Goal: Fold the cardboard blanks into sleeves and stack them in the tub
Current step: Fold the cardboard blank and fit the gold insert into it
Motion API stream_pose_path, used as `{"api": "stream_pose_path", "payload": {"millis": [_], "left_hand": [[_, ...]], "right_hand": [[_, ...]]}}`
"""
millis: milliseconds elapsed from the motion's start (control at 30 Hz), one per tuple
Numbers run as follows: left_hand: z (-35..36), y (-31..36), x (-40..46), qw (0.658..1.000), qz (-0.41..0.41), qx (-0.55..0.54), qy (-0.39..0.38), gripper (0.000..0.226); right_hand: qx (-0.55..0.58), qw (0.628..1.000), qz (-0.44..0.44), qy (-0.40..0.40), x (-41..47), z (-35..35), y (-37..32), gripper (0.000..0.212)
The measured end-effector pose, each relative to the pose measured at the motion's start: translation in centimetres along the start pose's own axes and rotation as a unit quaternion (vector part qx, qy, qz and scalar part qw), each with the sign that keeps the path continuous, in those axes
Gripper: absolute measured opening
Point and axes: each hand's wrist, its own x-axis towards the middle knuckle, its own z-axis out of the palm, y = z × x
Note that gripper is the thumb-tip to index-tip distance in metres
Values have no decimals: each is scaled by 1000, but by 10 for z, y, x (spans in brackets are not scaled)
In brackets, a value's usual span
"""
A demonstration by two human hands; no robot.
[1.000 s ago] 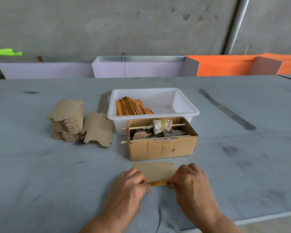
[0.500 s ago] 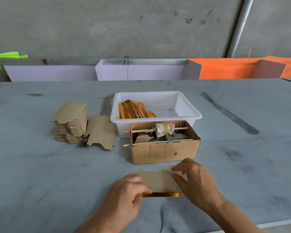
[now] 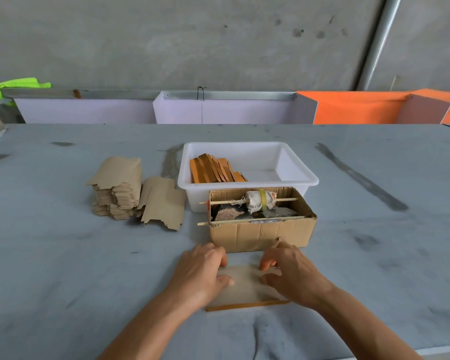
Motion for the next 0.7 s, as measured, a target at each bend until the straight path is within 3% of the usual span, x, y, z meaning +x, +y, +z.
{"api": "stream_pose_path", "payload": {"millis": [200, 367, 700], "left_hand": [[-6, 1, 0, 991, -68, -114, -32, 27], [-3, 0, -1, 978, -71, -196, -18, 25], [0, -5, 3, 988, -33, -147, 21, 7]], "right_hand": [[19, 997, -47, 50, -3, 3, -1, 40], [32, 994, -78, 74, 1, 3, -2, 26], [59, 990, -103, 78, 4, -2, -1, 15]]}}
